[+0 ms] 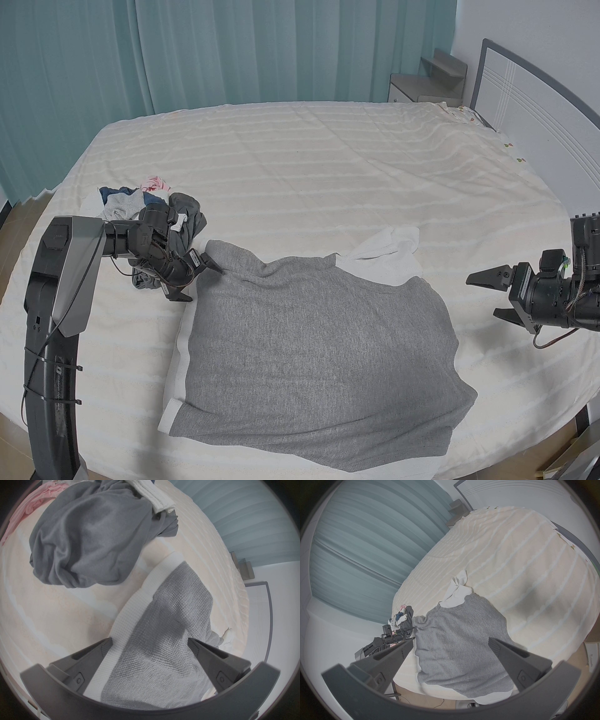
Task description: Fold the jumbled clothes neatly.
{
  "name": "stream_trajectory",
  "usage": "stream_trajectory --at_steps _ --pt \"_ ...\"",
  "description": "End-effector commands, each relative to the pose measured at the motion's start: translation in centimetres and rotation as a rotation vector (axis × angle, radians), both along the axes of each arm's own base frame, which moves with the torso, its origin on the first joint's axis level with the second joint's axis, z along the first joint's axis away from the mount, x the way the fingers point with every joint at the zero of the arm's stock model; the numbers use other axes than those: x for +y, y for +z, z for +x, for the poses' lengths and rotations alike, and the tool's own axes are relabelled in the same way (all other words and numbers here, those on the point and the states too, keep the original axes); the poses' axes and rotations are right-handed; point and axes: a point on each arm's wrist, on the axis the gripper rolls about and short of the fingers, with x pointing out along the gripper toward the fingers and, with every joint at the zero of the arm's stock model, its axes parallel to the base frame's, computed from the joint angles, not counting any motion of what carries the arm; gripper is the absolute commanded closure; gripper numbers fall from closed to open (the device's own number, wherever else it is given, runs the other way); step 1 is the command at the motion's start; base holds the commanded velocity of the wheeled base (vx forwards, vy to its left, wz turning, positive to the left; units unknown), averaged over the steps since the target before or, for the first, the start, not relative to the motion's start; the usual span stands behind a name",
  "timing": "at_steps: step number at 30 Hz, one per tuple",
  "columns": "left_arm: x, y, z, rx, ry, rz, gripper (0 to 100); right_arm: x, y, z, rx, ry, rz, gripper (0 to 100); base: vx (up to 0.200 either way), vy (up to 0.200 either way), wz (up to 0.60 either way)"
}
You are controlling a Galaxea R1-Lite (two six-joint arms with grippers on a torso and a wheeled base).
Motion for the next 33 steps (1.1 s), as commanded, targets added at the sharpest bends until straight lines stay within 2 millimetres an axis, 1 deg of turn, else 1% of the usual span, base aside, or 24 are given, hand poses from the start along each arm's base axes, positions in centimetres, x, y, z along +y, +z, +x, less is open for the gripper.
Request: stream_trajectory --at_steps 1,4,6,10,14,18,19,20,22,25,26,33 --pt "-0.3 -0.7 0.1 0.014 -0.006 0.002 100 0.0 0.1 -0.1 -0.003 0.002 0.002 0 0.0 0.0 0.0" --pt "-0.3 -1.5 0.2 0.029 -0.006 0.005 100 0.0 0.0 -0.1 0.0 0.002 0.001 0 0.0 0.0 0.0" --pt "-0.3 -1.6 0.2 0.032 -0.004 0.006 100 0.0 -0.2 -0.2 0.006 0.002 0.0 0 0.0 0.0 0.0" --pt "-0.2 -1.5 0.2 0.03 -0.003 0.008 100 -0.1 -0.3 -0.3 0.009 0.002 -0.001 0 0.0 0.0 0.0" --pt "0.3 -1.5 0.1 0.036 0.037 0.05 100 -0.1 -0.4 -0.3 0.013 0.002 -0.002 0 0.0 0.0 0.0" --pt "0.8 -1.1 0.1 0.029 0.052 0.057 100 -0.1 -0.4 -0.3 0.013 0.002 -0.002 0 0.0 0.0 0.0" --pt "1.2 -0.9 0.1 0.024 0.061 0.056 100 -0.1 -0.4 -0.4 0.015 0.002 -0.002 0 0.0 0.0 0.0" --pt "1.2 -0.9 0.1 0.024 0.061 0.056 100 -0.1 -0.4 -0.4 0.015 0.002 -0.002 0 0.0 0.0 0.0" --pt "2.2 -0.3 0.0 0.013 0.082 0.055 100 -0.1 -0.4 -0.3 0.013 0.002 -0.002 0 0.0 0.0 0.0" --pt "2.8 0.1 0.0 0.007 0.093 0.056 100 -0.1 -0.4 -0.4 0.015 0.002 -0.002 0 0.0 0.0 0.0" --pt "3.3 0.4 0.0 0.001 0.104 0.056 100 -0.1 -0.5 -0.4 0.016 0.002 -0.003 0 0.0 0.0 0.0" --pt "4.6 0.9 -0.1 -0.009 0.133 0.055 100 -0.1 -0.5 -0.4 0.018 0.002 -0.003 0 0.0 0.0 0.0"
